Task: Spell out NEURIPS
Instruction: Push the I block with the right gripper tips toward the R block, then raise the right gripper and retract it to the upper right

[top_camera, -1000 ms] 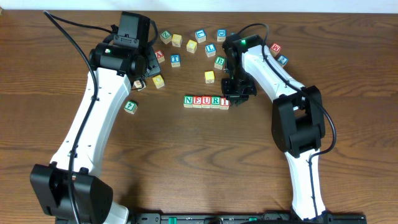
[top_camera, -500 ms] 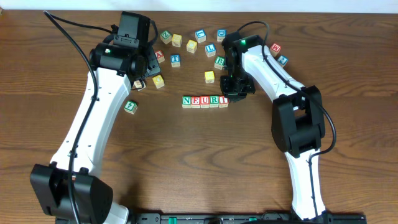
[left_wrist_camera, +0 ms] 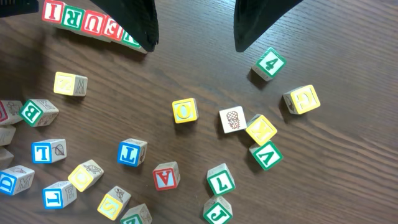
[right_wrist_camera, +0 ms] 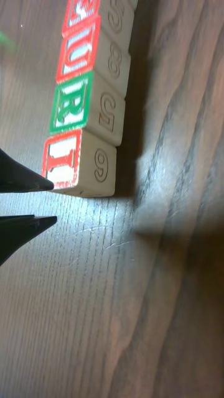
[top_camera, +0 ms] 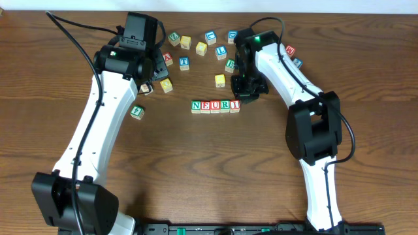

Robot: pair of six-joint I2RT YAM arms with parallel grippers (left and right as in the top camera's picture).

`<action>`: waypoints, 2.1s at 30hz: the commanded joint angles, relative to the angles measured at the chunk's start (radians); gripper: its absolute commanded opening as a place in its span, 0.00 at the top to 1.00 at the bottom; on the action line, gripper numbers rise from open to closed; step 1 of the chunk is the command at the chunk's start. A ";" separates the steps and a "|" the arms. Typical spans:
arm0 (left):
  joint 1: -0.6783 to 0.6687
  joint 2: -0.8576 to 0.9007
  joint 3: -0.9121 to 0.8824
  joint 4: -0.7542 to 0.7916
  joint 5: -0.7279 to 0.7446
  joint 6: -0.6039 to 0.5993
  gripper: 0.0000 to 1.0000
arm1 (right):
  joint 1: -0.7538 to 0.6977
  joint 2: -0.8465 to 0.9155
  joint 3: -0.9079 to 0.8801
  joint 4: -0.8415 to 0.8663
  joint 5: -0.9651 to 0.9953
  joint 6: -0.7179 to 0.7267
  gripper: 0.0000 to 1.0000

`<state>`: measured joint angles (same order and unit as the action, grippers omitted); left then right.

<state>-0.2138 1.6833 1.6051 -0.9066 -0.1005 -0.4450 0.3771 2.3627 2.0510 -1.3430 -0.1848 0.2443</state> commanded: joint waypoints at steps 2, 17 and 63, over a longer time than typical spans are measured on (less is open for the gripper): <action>0.004 -0.004 0.002 0.003 -0.018 0.006 0.61 | -0.009 -0.003 0.054 -0.023 -0.010 -0.026 0.93; 0.004 -0.004 0.002 0.003 -0.017 0.006 0.61 | -0.019 -0.003 0.371 -0.180 -0.008 -0.090 0.81; 0.006 -0.004 0.002 -0.005 -0.055 0.071 0.59 | -0.237 0.003 0.519 -0.158 0.212 0.112 0.39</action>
<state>-0.2131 1.6833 1.6051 -0.9092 -0.1349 -0.3904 0.1543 2.3631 2.6030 -1.4906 0.0189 0.3199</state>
